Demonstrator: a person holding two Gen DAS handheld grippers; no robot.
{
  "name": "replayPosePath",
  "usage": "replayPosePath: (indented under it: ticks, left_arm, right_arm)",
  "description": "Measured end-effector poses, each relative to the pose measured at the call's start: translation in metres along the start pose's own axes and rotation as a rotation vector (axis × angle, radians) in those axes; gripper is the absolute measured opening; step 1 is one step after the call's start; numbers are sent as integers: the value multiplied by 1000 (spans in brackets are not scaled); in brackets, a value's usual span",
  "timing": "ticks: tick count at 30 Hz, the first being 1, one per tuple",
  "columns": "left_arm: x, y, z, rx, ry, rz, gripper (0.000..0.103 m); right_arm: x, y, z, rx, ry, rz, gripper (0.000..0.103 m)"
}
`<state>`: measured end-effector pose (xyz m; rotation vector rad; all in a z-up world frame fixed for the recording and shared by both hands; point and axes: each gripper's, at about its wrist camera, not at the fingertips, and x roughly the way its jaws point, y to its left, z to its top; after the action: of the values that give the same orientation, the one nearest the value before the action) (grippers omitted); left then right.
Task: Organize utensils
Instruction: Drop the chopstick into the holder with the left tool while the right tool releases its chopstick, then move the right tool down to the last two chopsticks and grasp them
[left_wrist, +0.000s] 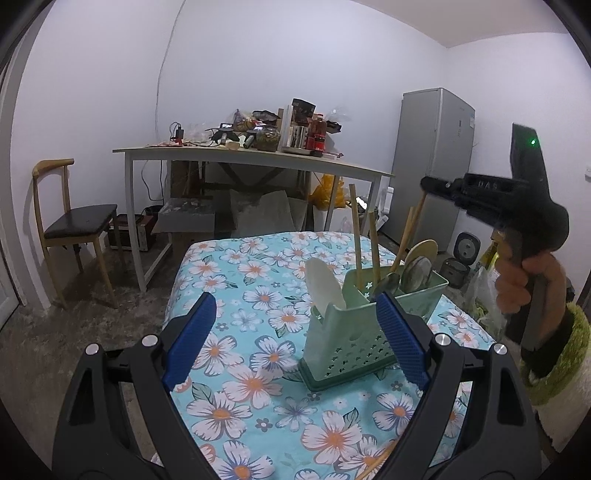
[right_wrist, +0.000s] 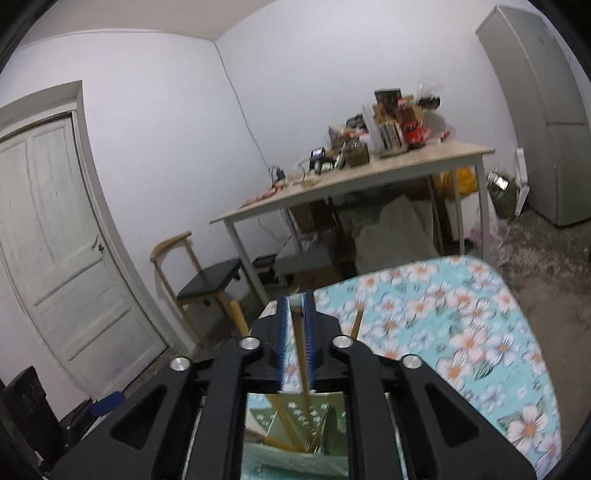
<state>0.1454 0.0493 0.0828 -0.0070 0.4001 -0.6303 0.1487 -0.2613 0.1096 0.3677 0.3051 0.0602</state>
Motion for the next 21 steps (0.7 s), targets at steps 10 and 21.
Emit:
replayPosePath:
  ticks: [10,21]
  left_arm:
    - [5,-12,1,16,15,-7,84]
    - [13,-26,-1,37,33,-20,85]
  right_arm:
    - [-40,-13,1,71,-86,19,47]
    - [-90,-39,-26,191,-75,45,47]
